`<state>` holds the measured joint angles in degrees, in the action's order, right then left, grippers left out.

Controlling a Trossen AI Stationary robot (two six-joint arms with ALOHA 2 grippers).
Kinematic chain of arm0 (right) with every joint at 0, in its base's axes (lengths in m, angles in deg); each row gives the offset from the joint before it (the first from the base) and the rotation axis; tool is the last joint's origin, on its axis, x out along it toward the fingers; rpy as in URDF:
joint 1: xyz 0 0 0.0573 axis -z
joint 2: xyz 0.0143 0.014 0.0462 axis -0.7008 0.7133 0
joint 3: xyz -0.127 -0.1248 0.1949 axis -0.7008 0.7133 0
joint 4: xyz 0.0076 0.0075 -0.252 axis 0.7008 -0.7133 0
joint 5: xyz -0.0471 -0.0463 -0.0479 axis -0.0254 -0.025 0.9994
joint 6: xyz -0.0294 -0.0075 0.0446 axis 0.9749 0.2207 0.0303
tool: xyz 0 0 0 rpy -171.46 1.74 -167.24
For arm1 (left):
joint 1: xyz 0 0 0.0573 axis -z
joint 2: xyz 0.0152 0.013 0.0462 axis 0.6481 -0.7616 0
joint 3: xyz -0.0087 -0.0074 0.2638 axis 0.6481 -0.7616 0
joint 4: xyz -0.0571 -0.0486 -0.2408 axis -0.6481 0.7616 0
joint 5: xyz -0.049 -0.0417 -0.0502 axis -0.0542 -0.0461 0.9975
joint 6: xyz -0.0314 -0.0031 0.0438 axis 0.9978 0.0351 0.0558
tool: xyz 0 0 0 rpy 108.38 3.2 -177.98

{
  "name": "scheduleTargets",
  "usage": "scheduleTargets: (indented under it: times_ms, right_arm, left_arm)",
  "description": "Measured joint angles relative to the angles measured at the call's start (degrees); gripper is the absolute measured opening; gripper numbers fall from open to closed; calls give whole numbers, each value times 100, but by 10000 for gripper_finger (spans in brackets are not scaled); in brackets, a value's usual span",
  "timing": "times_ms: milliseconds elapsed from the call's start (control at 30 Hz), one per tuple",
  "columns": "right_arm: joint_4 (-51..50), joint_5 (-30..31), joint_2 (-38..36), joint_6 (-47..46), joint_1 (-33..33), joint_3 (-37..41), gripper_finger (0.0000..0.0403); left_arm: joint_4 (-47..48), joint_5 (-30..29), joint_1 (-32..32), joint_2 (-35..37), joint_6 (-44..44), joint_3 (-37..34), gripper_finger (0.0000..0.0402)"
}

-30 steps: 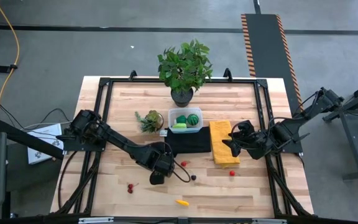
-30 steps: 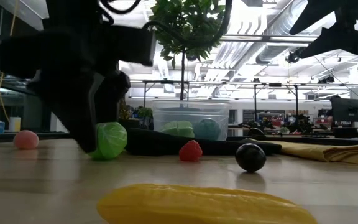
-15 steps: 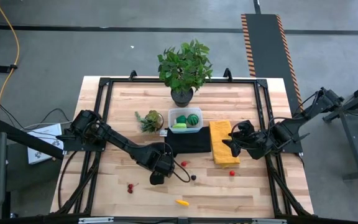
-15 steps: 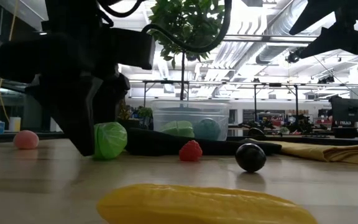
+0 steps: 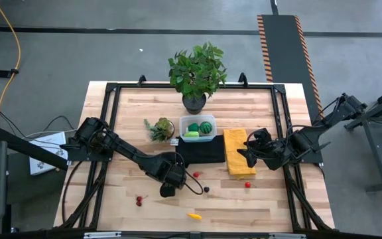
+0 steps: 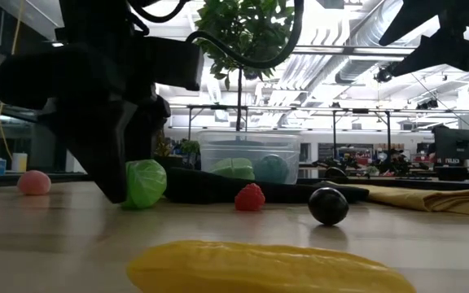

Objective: Pick and placing Produce into tupperware
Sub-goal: Put the cabbage into the transparent bin

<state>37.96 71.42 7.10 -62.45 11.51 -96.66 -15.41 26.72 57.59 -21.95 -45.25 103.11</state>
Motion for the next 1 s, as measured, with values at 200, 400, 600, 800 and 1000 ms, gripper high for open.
scheduleTargets:
  times_ms: [200,400,600,800,1000]
  right_arm:
    - [0,15,0,8,1,0,261]
    - [0,13,0,8,-1,0,261]
    - [0,11,0,8,0,0,261]
    - [0,9,0,8,0,0,261]
    - [0,-10,0,8,1,0,261]
  left_arm:
    - [0,0,0,0,2,0,270]
    - [0,0,0,0,4,0,240]
    - [0,0,0,2,8,0,227]
    - [0,0,0,2,56,0,237]
    - [2,0,2,2,55,0,230]
